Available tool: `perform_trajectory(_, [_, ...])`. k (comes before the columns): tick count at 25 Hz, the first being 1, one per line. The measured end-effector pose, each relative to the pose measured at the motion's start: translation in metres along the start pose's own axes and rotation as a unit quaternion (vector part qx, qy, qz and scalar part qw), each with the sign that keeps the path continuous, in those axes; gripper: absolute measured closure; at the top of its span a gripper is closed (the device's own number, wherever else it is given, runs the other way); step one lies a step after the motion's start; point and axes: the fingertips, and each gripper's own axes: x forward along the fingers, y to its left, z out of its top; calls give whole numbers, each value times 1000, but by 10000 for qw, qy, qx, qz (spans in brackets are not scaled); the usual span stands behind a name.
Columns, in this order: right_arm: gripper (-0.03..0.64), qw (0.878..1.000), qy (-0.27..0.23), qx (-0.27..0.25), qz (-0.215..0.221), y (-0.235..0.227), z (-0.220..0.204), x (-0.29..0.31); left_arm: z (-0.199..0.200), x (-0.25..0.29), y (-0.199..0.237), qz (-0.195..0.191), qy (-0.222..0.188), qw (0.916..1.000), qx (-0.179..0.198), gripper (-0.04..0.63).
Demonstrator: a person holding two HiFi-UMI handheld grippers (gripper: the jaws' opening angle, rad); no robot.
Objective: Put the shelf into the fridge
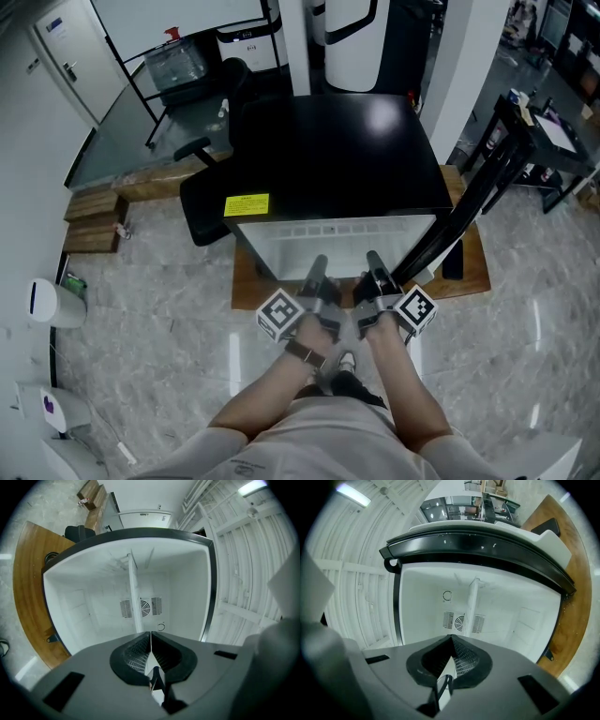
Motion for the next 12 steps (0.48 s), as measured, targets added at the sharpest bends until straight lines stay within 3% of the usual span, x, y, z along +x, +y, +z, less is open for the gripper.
perform_trajectory(12, [595, 10000, 0, -35, -53, 3, -7, -1, 5, -5, -3, -19, 67, 10000, 1, 584])
